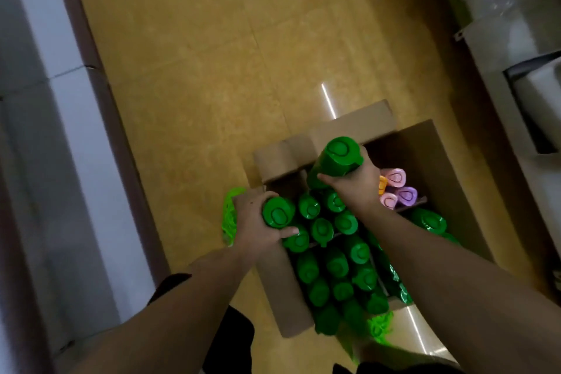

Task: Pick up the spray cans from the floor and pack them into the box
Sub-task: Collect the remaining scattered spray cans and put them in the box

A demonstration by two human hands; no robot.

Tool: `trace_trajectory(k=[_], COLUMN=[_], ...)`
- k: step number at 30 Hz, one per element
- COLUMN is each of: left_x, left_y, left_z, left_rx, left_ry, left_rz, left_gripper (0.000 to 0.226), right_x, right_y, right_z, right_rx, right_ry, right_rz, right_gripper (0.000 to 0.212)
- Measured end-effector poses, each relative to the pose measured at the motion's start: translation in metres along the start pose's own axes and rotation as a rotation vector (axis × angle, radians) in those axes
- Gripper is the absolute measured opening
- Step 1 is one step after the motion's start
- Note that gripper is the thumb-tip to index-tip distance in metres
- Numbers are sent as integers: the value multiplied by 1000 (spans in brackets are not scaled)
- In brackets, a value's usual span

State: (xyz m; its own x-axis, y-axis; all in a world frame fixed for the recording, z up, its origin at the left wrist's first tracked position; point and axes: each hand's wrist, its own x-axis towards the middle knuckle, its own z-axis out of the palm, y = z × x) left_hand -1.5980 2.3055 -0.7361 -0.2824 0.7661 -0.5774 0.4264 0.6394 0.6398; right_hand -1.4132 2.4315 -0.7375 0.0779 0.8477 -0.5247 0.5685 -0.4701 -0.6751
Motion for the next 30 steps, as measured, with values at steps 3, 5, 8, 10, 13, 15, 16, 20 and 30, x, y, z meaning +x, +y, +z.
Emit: trace_trajectory(k=[3,5,8,10,13,15,16,20,30], left_x=[14,25,44,56,71,76,78,76,68], left_y=[-27,-40,-59,-69,-82,-89,-93,-98,-93], left_z=[27,42,59,69,80,82,81,79,88], left_rx=[60,96,134,148,158,145,145,166,24], left_ry=[-87,-138,-184,-221,-311,-342,-360,-429,-347], left_rz=[-3,-5,-4,-10,-29,-49,-63,-144,-255], left_gripper=[83,87,88,89,94,98,100,117,109], right_x=[20,32,50,57,60,58,57,53,50], right_y=[30,48,75,89,106,109,109,103,98], right_z=[22,32,42,50,65,75,78,85,84], right_rx=[-105,-193,-313,-362,-355,-311,-293,-289,-571], right_ry=[-70,-115,-122,-107,-65,-19,-2,1,-66], right_rz=[-5,-25,-22,-12,39,100,114,17,-44], right_gripper=[75,72,72,72,74,74,74,81,77])
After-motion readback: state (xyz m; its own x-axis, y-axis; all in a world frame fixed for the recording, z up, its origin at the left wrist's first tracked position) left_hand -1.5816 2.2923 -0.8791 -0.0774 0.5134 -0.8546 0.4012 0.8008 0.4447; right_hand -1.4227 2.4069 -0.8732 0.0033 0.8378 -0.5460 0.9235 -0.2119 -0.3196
